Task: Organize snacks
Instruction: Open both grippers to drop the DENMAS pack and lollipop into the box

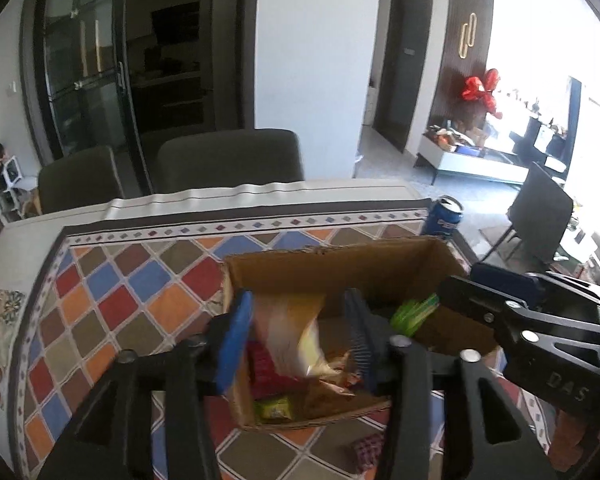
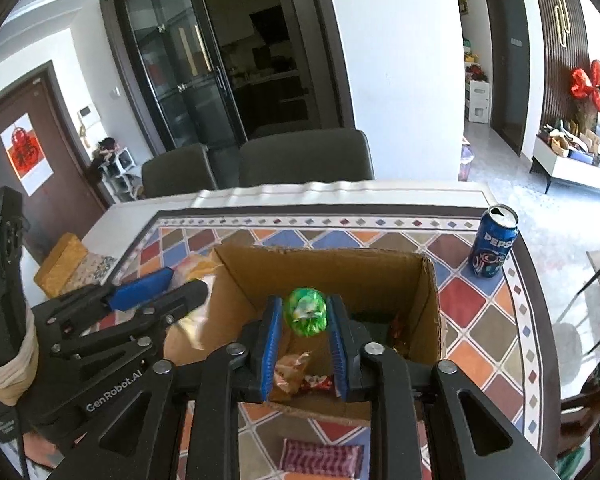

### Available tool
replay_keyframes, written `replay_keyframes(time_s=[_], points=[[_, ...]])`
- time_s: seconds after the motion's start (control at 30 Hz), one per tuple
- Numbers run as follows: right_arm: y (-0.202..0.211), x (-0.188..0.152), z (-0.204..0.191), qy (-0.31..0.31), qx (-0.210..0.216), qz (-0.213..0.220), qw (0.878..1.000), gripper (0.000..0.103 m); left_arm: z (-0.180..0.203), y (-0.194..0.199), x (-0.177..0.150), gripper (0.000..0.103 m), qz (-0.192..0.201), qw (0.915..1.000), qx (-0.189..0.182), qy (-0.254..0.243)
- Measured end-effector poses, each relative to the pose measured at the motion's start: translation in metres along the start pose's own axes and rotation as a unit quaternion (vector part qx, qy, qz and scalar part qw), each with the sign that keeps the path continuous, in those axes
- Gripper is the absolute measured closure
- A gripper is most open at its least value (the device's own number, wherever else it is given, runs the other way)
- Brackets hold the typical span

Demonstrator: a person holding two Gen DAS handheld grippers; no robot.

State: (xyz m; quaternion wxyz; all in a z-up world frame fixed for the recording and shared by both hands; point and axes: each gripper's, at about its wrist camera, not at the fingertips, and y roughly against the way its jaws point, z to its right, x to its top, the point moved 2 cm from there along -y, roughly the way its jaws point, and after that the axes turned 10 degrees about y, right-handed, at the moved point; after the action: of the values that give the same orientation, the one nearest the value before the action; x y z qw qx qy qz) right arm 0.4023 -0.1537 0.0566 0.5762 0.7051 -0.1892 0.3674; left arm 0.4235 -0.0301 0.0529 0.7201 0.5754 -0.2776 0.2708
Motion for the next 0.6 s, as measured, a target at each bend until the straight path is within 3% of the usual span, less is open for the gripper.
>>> replay_keyframes(time_s=[0.17,0.6], points=[[0.007,-0.005,-0.001,0.008,-0.022,0.006,1.0,0.061,-0.003,0.012,-0.007,0.048,0.009,0.9999,0.008,-0.004],[0.055,-0.036,-0.018,0.025,-0.027,0.038,0.999,0.045,0.003,0.059,-0.045,0.037,0.021,0.9998,-0.002,-0.005]])
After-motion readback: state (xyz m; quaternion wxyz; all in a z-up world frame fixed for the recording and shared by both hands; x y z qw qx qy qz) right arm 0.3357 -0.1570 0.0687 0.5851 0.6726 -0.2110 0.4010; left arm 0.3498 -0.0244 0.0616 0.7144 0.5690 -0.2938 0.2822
